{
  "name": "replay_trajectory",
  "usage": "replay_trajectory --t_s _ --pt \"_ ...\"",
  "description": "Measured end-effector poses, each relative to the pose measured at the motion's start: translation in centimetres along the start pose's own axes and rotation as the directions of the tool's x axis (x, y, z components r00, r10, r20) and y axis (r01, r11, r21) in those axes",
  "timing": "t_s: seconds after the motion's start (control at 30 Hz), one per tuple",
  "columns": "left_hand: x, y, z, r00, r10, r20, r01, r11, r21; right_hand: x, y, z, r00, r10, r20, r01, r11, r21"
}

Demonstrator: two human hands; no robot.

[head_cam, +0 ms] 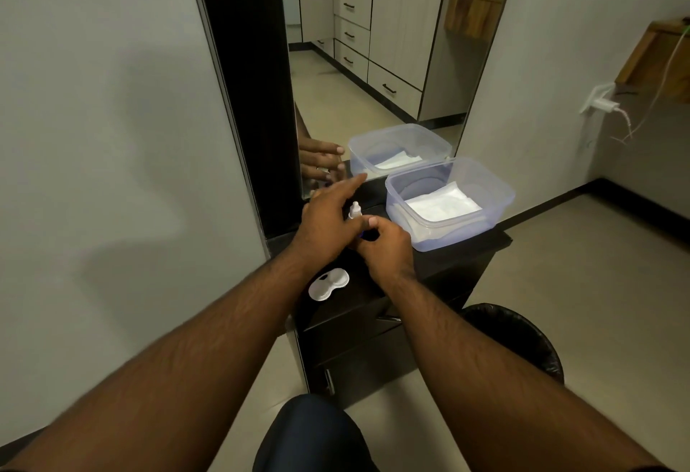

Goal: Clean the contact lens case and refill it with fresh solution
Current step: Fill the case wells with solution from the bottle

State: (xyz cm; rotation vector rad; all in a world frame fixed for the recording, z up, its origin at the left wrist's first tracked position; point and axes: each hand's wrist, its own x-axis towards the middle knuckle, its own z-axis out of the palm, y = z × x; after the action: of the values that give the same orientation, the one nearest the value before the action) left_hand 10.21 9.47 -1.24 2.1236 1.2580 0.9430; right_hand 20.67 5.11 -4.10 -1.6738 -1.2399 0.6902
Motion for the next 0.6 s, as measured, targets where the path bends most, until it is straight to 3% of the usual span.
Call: replay_trajectory --t_s 0.07,0.23,0.3,0.47,0.6 --pt "-0.2 0.0 -0.1 0.998 -0.026 0.064 0.033 0.993 -0.11 0.1 0.2 0.1 1.0 -0.007 0.001 0.007 1.0 -0.009" --pt "0.2 1.2 -0.7 0.956 -0.124 -0.267 0.052 0.964 -0.26 0.4 0.6 0.4 1.0 -0.02 0.011 0.02 1.0 0.007" --pt "0.6 1.1 -1.6 0.942 -0.113 -0.317 0.038 0.972 -0.234 0.4 0.7 0.5 1.0 -0.019 0.0 0.019 1.0 0.003" --pt "-1.1 -2.6 -2.9 0.97 -0.194 -0.147 0.194 0.981 -0.015 0.6 0.8 0.6 1.0 -0.022 -0.015 0.021 1.0 -0.011" --pt "-1.7 -4.6 -2.5 0.963 -0.25 -0.102 0.257 0.965 0.06 0.6 0.8 0.7 1.0 -0.019 -0.023 0.019 1.0 -0.023"
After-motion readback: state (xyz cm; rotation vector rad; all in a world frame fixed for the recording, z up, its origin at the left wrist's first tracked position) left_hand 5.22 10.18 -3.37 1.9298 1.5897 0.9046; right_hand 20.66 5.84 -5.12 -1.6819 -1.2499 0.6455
